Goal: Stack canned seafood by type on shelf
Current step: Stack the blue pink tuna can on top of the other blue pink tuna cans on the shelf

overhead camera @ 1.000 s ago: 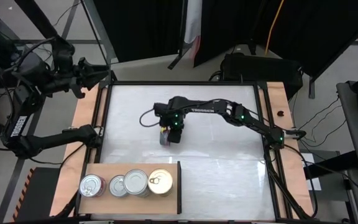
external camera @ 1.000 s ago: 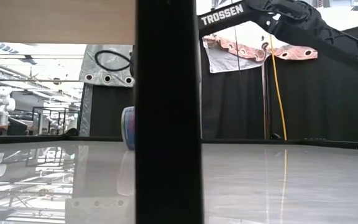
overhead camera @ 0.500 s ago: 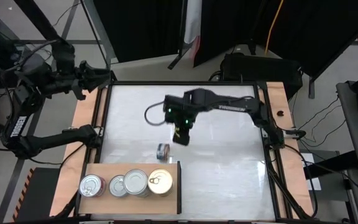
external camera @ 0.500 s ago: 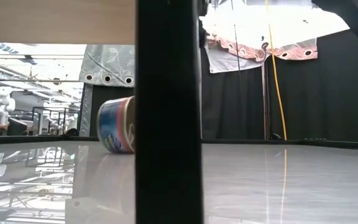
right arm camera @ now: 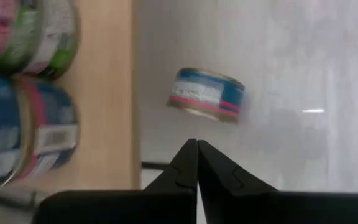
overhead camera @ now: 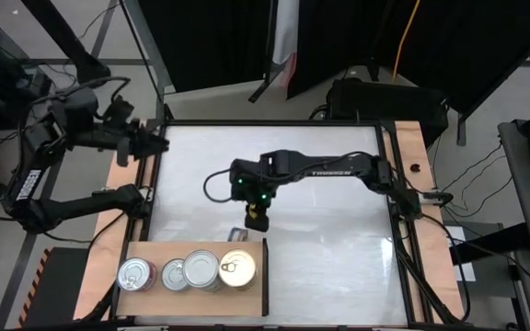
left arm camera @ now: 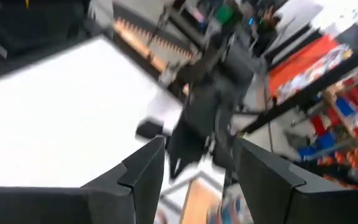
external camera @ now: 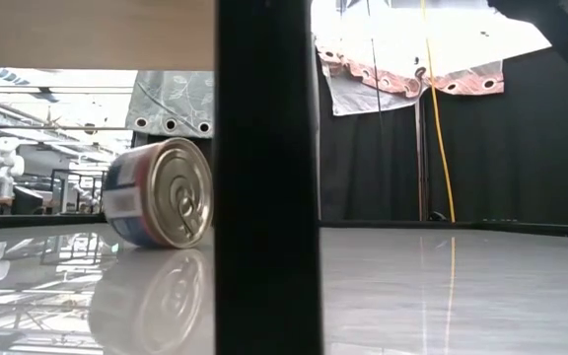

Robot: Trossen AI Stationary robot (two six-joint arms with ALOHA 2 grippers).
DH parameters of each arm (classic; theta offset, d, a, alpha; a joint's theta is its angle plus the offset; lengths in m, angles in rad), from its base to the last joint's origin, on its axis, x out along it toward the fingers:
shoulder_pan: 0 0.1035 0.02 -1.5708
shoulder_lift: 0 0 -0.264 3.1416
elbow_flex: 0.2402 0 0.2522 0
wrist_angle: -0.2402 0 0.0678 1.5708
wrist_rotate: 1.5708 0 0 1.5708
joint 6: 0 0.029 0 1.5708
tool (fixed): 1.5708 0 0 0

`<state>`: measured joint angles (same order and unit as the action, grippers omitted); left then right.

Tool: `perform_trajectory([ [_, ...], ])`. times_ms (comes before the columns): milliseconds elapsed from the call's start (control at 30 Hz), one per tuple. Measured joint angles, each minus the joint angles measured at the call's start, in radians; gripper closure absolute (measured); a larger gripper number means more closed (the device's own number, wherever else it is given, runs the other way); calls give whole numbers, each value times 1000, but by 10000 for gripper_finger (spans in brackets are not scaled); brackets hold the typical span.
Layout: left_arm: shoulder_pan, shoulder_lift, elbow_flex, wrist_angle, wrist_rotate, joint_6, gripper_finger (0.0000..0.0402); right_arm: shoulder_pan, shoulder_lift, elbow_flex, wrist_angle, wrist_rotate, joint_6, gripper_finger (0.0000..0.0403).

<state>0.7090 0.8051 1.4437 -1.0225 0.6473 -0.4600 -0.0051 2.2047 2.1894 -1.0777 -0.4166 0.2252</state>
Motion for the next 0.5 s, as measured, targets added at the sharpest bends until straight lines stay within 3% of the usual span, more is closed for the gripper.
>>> perform_trajectory([
  [167,-18,6,0,-149,4,89,210,-47,-5,1,-64,-90,-93,403],
  [333,-30,11,0,-191,4,110,210,-117,-16,5,-178,-89,-161,403],
  [500,-32,9,0,-192,4,115,210,-175,-107,5,-229,-84,-157,403],
])
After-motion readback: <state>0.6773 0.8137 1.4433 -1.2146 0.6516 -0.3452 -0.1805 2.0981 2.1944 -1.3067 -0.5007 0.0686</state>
